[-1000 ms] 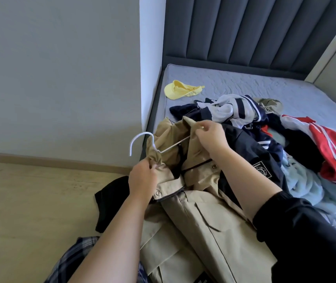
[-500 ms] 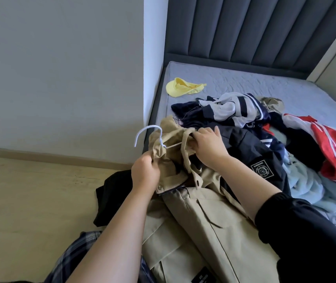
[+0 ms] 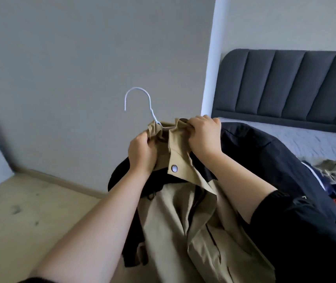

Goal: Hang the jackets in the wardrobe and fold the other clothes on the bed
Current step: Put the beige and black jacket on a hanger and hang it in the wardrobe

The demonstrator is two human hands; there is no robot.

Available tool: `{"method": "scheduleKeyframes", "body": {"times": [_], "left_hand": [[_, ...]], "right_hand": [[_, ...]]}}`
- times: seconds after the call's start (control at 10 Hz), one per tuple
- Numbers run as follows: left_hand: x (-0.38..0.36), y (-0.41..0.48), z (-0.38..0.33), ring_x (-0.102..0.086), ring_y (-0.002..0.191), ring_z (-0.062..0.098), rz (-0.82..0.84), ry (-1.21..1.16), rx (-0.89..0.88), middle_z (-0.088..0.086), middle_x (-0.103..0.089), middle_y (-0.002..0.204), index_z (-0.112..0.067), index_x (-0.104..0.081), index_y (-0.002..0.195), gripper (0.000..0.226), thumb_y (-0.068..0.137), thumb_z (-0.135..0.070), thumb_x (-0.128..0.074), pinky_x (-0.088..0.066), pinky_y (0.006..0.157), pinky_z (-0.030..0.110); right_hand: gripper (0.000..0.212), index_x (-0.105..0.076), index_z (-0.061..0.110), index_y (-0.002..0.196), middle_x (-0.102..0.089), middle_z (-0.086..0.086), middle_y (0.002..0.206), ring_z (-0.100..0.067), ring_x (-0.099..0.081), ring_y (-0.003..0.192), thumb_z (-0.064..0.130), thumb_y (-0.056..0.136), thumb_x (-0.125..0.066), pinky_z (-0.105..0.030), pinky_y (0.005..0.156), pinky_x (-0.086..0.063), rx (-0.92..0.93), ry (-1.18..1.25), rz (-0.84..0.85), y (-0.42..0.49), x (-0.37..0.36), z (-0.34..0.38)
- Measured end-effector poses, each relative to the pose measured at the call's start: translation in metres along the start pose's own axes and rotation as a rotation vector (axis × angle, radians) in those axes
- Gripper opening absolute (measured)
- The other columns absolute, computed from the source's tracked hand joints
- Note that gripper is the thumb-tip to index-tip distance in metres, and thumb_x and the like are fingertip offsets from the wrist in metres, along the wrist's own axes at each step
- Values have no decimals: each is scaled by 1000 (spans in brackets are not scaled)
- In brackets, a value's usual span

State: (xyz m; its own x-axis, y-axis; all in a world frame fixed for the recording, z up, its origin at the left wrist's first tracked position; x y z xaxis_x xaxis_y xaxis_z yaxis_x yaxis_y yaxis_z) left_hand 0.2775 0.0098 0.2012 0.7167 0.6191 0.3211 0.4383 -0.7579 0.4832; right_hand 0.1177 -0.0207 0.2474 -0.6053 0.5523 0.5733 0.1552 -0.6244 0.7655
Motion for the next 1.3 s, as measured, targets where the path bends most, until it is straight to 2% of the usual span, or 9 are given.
{"method": "scheduleKeyframes", "body": {"times": [0.3,0.4,0.5,0.6,0.7,0.8,1.0,1.1,1.3], "left_hand": [[133,116,-142,-44,66,25,-447,181,-436,3,-53,67,-15,-44,67,23,87,-5,-49,-33,58,34],[153,134,-166,-49,68,28,-400,365,-481,3,-53,67,-14,-47,69,21,89,-9,-52,-37,59,34],[160,149,-160,-56,80,33,-163,583,-400,4,-58,74,-12,-55,73,21,92,-21,-57,-44,65,34],[170,146,-153,-51,70,32,-201,596,-445,-1,-44,59,-17,-37,59,38,91,-20,-59,-30,53,31],[187,150,-151,-45,63,26,-221,540,-480,-7,-41,55,-22,-35,55,43,89,-18,-60,-25,50,30],[207,158,-144,-49,68,25,-101,594,-441,-4,-49,63,-15,-55,69,22,89,-19,-61,-36,58,31],[235,153,-106,-48,66,21,154,733,-257,1,-49,68,-6,-54,75,23,91,-21,-61,-35,61,30],[258,150,-98,-50,69,23,128,765,-239,3,-52,71,-2,-58,82,22,92,-21,-61,-36,63,30],[312,148,-91,-48,69,24,52,810,-222,2,-48,67,-1,-58,81,22,91,-20,-63,-34,61,31]], "right_hand": [[26,-63,13,78,-51,4,72,-21,-41,75,-5,80,-44,-28,70,-15,125,251,-369,144,66,111],[20,-62,13,79,-56,0,76,-26,-46,77,13,83,-43,-31,75,-26,13,431,-185,172,74,122],[51,-67,-1,94,-67,-14,94,-34,-60,91,45,89,-45,-37,74,-42,-317,607,243,181,68,118],[30,-59,16,66,-53,2,65,-21,-50,70,38,87,-60,-24,56,-38,-200,392,383,181,56,125],[30,-61,26,60,-52,11,61,-14,-47,66,10,85,-58,-16,51,-36,-56,348,217,190,61,136],[32,-72,21,79,-66,2,84,-10,-55,73,-4,83,-52,-20,64,-43,-157,583,103,201,61,143],[33,-55,1,125,-49,-2,78,-11,-48,64,0,93,-49,-21,60,-44,-428,830,506,189,5,173],[13,-60,10,96,-50,0,75,-9,-48,63,1,92,-51,-18,58,-44,-349,916,512,192,-2,213],[35,-59,15,61,-54,3,55,-8,-52,51,0,92,-54,-20,54,-45,-209,1252,248,202,5,285]]}}
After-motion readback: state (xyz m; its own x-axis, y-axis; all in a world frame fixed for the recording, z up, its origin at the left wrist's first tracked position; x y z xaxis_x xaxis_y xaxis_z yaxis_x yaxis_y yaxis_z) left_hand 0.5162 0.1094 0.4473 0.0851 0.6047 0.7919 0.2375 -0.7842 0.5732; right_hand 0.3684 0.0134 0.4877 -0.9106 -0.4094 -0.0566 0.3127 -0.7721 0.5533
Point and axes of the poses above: each hand's wrist, its own y-axis towards the middle knuckle, its own x-axis out of the back of the hand, z = x × y, the point moved 3 cm from there along y, towards the middle knuckle
